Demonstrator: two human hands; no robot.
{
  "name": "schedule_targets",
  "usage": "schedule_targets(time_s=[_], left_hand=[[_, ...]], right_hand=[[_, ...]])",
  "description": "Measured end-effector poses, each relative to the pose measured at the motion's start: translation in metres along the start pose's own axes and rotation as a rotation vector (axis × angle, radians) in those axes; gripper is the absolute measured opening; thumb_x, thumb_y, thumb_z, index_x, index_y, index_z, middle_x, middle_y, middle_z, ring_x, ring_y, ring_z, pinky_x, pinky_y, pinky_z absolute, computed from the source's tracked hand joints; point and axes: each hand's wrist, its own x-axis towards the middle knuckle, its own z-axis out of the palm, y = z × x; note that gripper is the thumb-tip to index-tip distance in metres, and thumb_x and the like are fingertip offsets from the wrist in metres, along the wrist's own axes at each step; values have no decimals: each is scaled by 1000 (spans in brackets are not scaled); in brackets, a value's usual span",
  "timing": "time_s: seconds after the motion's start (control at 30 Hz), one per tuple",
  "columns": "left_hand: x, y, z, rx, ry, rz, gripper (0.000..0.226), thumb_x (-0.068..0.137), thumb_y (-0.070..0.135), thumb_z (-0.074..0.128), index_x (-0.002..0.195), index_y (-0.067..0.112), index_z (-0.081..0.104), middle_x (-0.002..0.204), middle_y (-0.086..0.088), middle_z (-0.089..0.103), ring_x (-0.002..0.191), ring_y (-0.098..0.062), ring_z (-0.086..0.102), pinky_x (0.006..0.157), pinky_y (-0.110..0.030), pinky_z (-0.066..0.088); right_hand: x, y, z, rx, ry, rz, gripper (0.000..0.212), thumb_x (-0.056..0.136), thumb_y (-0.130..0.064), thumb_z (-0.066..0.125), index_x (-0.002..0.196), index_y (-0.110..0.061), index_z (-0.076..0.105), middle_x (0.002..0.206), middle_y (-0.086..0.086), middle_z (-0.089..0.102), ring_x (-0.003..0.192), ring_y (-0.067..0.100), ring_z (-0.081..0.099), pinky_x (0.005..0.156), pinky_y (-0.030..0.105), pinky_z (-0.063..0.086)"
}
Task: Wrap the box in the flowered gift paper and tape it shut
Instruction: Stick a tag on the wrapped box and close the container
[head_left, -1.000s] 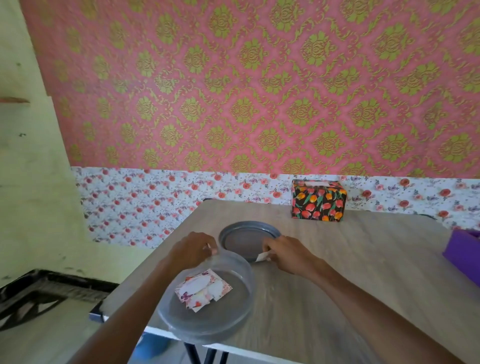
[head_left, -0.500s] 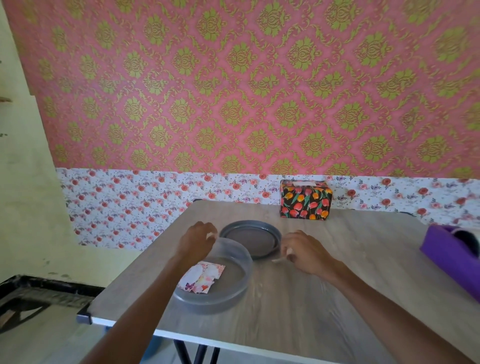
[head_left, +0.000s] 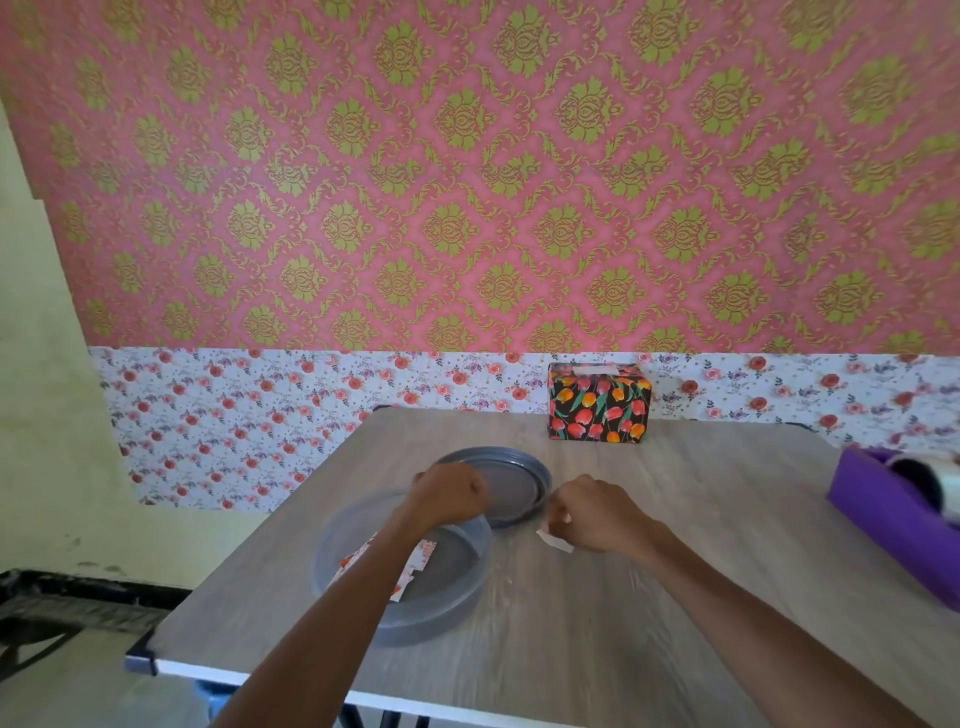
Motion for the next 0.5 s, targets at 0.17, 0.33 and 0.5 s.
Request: schedule_targets(time_s=[0.17,0.33,0.5], left_hand=[[3,13,4,7,-7,28,34,81,33,32,66,17,58,75,-2,58,73,-17,52,84,-32,48],[-8,6,-10,41,81,9,34,99,42,45,114,25,69,116,1,65,112,-22,57,100,-39,43],[-21,-37,-10,47,241,-49,42,99,50,43,129,24,56,136,-2,52,128,-26,45,108,-44,36]], right_hand=[[2,2,5,68,238,25,11,89,-30,66,98,-23,69,96,-4,68,87,13,63,74,25,51],[12,-10,12,33,207,-183,35,82,-32,73,116,-24,69,118,-4,66,108,17,57,87,28,48],[21,-15,24,147,316,-38,12,91,-20,66,100,-24,73,100,-1,68,89,15,64,71,17,45]])
